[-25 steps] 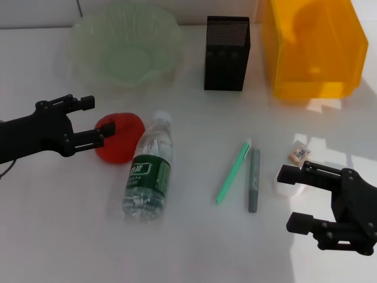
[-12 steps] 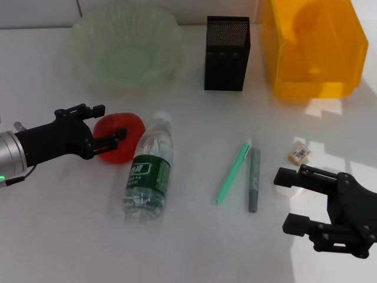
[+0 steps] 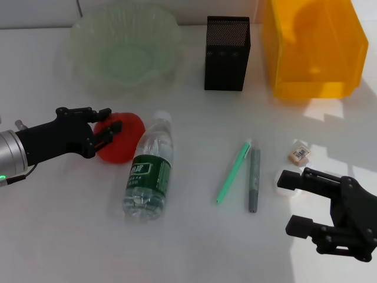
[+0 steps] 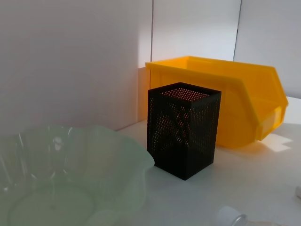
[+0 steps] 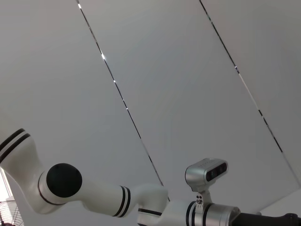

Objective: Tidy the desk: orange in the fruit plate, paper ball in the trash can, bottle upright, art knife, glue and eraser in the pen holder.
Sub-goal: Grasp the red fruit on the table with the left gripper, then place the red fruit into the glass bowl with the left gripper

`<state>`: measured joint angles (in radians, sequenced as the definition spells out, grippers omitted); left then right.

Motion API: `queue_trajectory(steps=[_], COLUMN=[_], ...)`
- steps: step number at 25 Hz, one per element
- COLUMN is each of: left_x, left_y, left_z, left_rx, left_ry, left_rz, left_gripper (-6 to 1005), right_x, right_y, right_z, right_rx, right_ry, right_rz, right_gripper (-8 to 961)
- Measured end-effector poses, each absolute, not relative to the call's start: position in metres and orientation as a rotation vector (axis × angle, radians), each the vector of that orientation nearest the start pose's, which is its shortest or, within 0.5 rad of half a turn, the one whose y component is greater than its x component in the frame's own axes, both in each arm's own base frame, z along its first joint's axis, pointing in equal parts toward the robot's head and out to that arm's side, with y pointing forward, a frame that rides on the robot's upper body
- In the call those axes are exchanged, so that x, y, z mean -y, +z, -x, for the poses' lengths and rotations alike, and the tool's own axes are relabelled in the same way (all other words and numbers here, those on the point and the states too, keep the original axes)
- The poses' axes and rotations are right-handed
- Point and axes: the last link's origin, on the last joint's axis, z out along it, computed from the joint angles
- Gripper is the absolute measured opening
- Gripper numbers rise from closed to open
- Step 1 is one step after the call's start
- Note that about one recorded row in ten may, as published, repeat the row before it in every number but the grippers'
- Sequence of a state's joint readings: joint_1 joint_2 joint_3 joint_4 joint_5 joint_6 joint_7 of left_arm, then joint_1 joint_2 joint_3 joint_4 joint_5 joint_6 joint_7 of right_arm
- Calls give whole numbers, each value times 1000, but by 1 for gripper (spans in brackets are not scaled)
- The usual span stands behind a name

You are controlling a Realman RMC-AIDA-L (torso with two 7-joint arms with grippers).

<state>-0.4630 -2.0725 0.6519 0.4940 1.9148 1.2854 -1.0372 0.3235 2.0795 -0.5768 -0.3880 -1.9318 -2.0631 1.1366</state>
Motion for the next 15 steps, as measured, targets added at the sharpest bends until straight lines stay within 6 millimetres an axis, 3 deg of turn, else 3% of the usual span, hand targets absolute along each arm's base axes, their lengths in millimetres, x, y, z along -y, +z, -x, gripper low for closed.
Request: queue_trajectory(steps=[9, 15], left_x=[-327, -334], left_y=[-7, 18], left_z=[309, 293], left_rx=[495, 454], left_ry=[-596, -827], left_rz=[2473, 2323], left_gripper=[302, 165], right_x=[-203, -204], right_y=[-3, -3], right_z=[-277, -277], right_rx=[-665, -663], right_ry=[1443, 1445], right_rz=[2705, 2702], right_gripper=[785, 784])
